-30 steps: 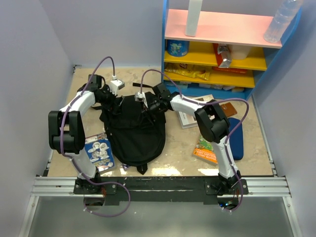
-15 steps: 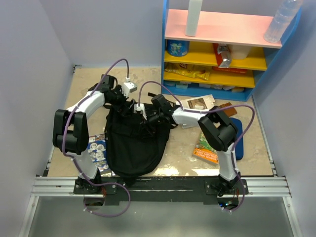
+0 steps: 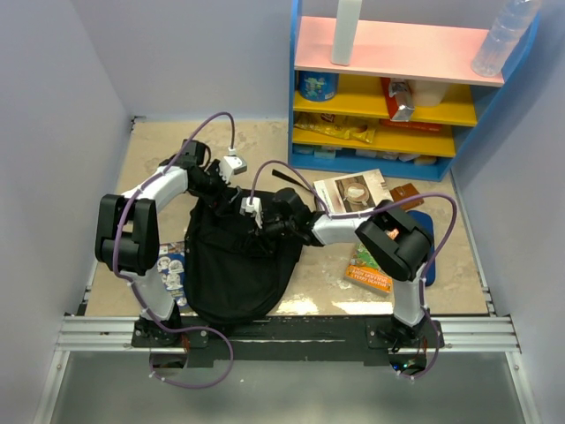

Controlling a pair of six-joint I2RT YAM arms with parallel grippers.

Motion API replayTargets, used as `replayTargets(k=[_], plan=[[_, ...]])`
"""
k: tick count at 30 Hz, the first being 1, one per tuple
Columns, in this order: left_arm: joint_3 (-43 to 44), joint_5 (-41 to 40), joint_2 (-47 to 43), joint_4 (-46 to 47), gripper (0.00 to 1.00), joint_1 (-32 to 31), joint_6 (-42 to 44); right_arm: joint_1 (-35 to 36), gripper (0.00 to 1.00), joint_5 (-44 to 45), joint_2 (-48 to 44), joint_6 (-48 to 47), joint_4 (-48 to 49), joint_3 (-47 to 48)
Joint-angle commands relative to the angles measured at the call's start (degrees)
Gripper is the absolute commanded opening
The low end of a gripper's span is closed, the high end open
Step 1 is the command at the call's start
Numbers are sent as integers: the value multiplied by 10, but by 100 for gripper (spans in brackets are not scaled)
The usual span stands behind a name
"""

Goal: Pack the student bag
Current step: Adjust the student bag at the center of the board.

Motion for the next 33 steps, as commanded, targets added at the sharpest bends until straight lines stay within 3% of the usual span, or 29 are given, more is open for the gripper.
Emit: replayTargets(k=[1,6,11,18,24,33], plan=[[4,5,5,-17,100,4,20,16,33,19,2,77,78,-45],[28,25,6,-44,100,4,19,17,28,93,22,90,70,-63],[39,74,-15,-134,100,-13,97,19,18,216,25,118,68,-67],[-75,-26,-63,-42,100,-61,122,45,16,315,-18,109,128,-128],[-105,-75,-63,3,100,-93,124,67,13,346,-17,101,155,-154],[-116,-71,-38,-54,100,-102,174,87,11,373,-36,105,215,-202]])
